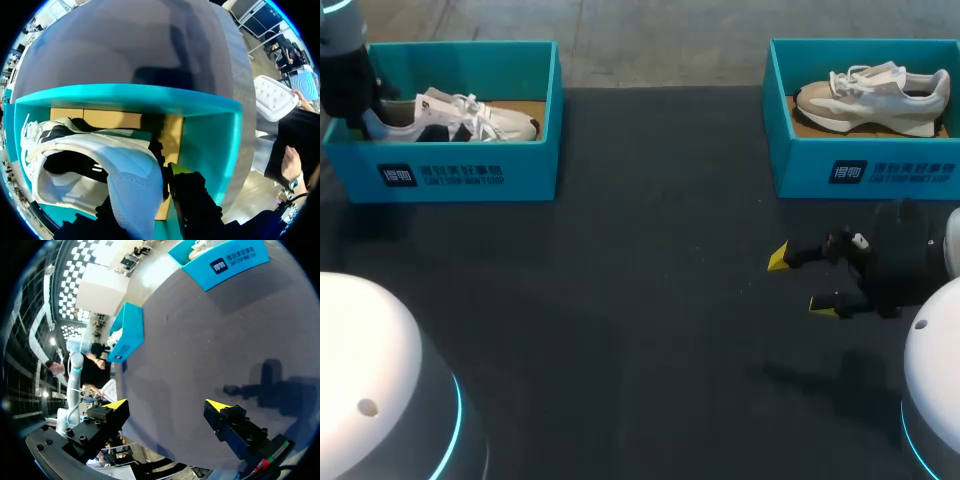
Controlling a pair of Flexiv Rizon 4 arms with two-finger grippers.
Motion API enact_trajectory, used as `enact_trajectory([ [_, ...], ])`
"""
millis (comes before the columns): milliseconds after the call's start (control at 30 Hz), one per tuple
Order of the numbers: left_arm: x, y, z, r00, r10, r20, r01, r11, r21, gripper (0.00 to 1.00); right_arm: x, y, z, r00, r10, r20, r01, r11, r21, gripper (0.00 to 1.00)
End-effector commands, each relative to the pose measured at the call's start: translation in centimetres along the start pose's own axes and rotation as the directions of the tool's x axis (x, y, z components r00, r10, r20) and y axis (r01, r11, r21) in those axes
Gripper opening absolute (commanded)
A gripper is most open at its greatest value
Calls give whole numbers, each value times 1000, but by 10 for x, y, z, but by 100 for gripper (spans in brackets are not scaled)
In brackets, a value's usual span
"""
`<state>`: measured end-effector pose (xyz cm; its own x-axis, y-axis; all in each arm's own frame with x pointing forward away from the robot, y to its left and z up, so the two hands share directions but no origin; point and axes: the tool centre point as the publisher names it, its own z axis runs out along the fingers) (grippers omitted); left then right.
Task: Take the shoe out of the shoebox, open the shoe tongue, remove and reinsert the insole, then place the shoe into the shoebox
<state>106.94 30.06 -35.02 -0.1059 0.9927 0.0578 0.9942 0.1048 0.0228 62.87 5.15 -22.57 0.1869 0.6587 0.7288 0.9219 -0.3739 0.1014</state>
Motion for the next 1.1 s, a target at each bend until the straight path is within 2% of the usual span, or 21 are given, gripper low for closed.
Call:
enact_trajectory([
  [33, 0, 2, 10, 1000, -7, -4, 7, 1000, 8, 0, 0, -3, -3, 1000, 0, 1, 0, 1000, -3, 100],
  [867, -9, 3, 45, 999, 3, -37, -1, 998, 66, 2, 0, -3, -3, 1000, 0, 1, 0, 1000, -3, 100],
  [933, -9, 2, 45, 999, 5, -41, -2, 998, 69, 14, 0, -3, -3, 1000, 0, 1, 0, 1000, -3, 100],
  [967, -9, 2, 46, 999, 5, -42, -3, 998, 70, 29, 0, -3, -3, 1000, 0, 1, 0, 1000, -3, 100],
  [1000, -9, 2, 46, 999, 6, -42, -3, 997, 72, 36, 0, -3, -3, 1000, 0, 1, 0, 1000, -3, 100],
  [1033, -8, 2, 44, 999, 6, -41, -3, 997, 73, 47, 0, -3, -3, 1000, 0, 1, 0, 1000, -3, 100],
  [1067, -8, 2, 43, 999, 6, -39, -3, 997, 72, 50, 0, -3, -3, 1000, 0, 1, 0, 1000, -3, 100],
  [1100, -7, 2, 40, 999, 7, -36, -4, 997, 72, 72, 0, -3, -3, 1000, 0, 1, 0, 1000, -3, 100],
])
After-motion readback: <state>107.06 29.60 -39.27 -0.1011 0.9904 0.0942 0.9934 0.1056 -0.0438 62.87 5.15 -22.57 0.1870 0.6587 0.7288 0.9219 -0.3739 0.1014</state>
